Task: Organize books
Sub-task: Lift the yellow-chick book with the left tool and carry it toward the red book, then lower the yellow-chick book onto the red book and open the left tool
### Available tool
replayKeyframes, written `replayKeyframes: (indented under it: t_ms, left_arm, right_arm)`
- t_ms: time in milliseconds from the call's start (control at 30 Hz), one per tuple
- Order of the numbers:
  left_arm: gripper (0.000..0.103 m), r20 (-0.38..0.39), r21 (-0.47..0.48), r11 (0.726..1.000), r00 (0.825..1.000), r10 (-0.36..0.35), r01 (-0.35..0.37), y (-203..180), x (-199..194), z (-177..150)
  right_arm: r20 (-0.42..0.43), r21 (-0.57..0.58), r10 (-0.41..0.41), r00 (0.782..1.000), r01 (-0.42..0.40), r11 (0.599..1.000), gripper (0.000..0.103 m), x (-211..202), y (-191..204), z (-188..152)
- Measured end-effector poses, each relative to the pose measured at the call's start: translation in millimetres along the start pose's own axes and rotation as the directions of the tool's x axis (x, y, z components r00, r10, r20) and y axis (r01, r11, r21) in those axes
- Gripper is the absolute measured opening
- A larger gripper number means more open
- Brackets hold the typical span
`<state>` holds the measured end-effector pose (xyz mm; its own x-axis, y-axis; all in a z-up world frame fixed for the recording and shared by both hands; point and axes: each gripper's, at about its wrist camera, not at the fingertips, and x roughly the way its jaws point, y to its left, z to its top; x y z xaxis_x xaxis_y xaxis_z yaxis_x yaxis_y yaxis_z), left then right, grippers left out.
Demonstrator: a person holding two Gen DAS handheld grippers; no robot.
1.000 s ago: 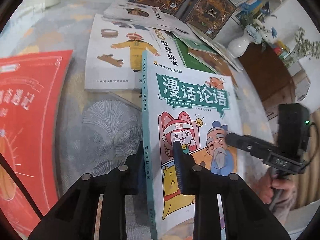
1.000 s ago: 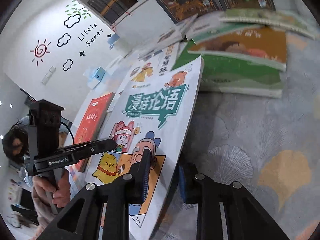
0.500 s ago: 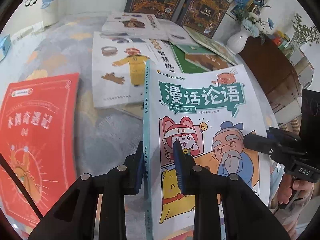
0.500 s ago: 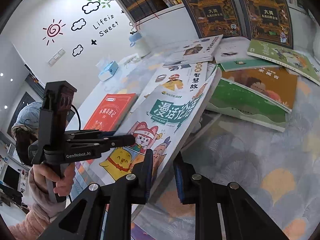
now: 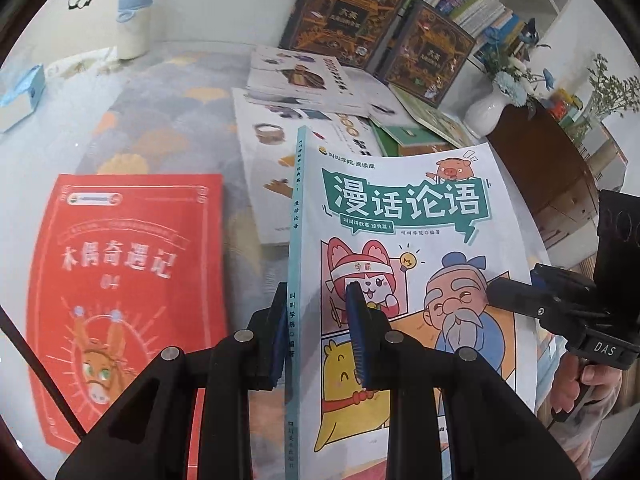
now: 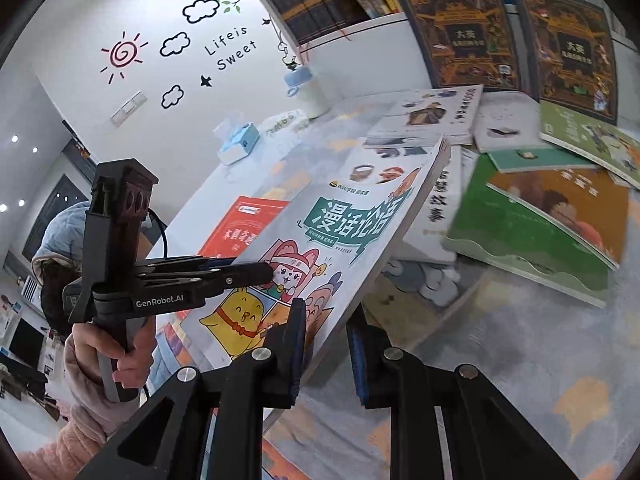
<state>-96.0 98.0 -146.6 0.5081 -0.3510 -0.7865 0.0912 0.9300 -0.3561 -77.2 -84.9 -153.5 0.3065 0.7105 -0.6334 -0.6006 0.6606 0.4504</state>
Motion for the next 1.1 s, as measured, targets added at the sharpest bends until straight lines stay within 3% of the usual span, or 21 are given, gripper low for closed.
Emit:
replayKeyframes:
  t_ms: [267, 700, 1100]
  left_arm:
    - [0.024, 0.029, -0.036, 0.999, 1.0, -0.01, 0.011, 30.3, -15.6, -1.5]
    - [0.024, 0.057, -0.098, 0.995, 0.998, 0.037, -0.031, 95.7, -36.5, -8.8]
    - [0.024, 0.058, -0.148, 0.989, 0.998, 0.035, -0.026, 145.1, -44.0, -15.2]
  right_arm:
    - [-0.015, -0.026, 0.018, 1.0, -0.018, 0.999, 0.02, 20.0, 26.0, 16.1]
    - [-0.078, -0.087, 0.022, 0.997, -0.028, 0.996, 0.02, 78.5, 77.5, 34.1]
    - [-0.161, -0.064, 0.038, 0.986, -0.048, 0.997, 0.02, 135.7, 93.1, 41.3]
